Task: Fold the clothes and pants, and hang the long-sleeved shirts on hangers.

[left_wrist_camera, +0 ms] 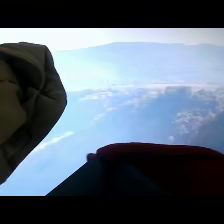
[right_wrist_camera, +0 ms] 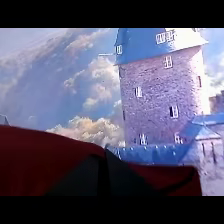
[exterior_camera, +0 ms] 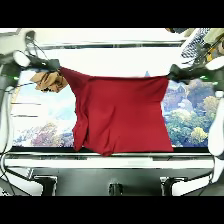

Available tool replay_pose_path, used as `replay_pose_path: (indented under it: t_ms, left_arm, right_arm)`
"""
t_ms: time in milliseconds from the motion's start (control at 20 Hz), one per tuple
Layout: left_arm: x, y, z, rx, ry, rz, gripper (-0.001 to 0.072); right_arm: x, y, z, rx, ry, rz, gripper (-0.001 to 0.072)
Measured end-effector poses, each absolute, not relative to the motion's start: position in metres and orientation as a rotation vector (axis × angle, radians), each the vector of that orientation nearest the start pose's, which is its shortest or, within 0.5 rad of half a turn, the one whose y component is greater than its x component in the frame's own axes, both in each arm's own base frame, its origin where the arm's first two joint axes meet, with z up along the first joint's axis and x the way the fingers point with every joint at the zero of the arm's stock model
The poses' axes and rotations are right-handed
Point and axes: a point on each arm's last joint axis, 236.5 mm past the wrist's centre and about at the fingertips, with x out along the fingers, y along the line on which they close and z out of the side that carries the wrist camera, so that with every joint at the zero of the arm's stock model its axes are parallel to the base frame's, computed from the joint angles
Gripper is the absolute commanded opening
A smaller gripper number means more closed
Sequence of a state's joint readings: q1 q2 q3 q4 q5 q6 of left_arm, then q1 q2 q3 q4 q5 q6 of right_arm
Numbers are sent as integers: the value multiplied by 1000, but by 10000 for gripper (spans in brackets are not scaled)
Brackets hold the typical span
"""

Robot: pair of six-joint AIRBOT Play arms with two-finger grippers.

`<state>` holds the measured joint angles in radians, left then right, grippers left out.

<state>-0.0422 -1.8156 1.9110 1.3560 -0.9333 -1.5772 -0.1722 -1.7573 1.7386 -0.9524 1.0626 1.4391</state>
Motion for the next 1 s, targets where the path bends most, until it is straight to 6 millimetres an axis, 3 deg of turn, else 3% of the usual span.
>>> replay_pose_path:
  t_ms: [150,200,250,300,350,400,500,600,800,900,1000]
  left_arm:
    - [613,-87,33,-174,879,-169,20]
    - [613,-92,24,-171,894,-175,68]
    - [612,-95,18,-170,905,-179,180]
    - [611,-97,16,-170,913,-183,330]
    - [610,-96,15,-171,925,-184,418]
    - [607,-91,18,-172,939,-181,418]
    - [598,-75,32,-176,963,-167,418]
    - [579,-52,49,-177,1010,-148,418]
    - [526,-5,84,-239,1095,-107,415]
    - [490,11,89,-276,1137,-84,414]
    - [452,21,84,-309,1189,-58,414]
  right_arm:
    - [585,55,3,515,973,242,32]
    - [590,64,-7,512,973,243,39]
    - [592,72,-16,518,980,241,115]
    - [592,77,-21,524,987,239,261]
    - [592,78,-23,531,992,236,357]
    - [590,77,-21,541,1004,235,402]
    - [577,63,-10,554,1042,237,418]
    - [556,36,9,544,1086,241,416]
    - [488,-33,43,544,1187,220,416]
    - [446,-58,50,585,1221,187,416]
    - [400,-73,42,647,1260,144,416]
